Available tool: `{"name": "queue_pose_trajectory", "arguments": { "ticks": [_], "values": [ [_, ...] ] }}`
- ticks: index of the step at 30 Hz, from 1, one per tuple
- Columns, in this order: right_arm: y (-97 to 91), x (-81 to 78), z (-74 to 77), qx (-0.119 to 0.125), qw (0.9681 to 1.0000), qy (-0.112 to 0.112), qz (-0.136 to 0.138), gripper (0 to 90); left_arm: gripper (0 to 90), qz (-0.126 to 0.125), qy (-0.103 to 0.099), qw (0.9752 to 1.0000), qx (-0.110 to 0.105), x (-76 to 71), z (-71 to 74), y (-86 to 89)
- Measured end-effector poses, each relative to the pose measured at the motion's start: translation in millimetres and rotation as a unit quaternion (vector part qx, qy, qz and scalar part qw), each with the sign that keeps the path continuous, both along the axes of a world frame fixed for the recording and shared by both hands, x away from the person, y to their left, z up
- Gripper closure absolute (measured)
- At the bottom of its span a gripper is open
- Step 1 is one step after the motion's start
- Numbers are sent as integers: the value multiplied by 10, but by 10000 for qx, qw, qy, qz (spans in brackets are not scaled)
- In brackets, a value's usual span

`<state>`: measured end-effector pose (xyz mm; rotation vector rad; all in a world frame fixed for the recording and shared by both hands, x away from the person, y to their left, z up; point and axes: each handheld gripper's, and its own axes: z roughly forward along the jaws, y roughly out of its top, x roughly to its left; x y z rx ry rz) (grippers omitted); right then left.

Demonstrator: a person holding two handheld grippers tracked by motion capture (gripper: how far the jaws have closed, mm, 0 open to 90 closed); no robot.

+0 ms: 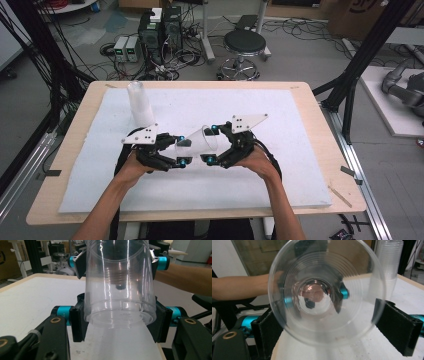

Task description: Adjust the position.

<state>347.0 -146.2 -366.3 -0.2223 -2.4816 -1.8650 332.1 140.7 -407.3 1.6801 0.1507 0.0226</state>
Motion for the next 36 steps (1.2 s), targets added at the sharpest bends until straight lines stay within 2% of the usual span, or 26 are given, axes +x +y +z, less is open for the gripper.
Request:
{"name": "queue_pose_trajectory", "arguments": {
  "ticks": [18, 20, 24, 25, 27, 36],
  "values": [
    [90, -3, -6, 117, 9997, -5, 201, 118, 419, -134, -23, 9999, -4, -1, -11, -67],
    [91, 0, -2, 178, 9995, 2, 254, 170, 419, -159, -21, 9999, -8, -4, -13, -78],
    [104, 0, 4, 223, 9993, -20, 305, 181, 419, -180, -33, 9998, 10, -6, -16, -84],
    [102, -4, 11, 271, 9991, -52, 324, 233, 419, -183, -22, 9998, 43, -6, -16, -80],
    [98, -4, 19, 324, 9988, -83, 349, 279, 419, -165, -19, 9999, 34, -1, -16, -73],
    [87, -12, 30, 324, 9988, -97, 363, 313, 411, -168, -25, 9998, 39, -7, -14, -75]
  ]
}}
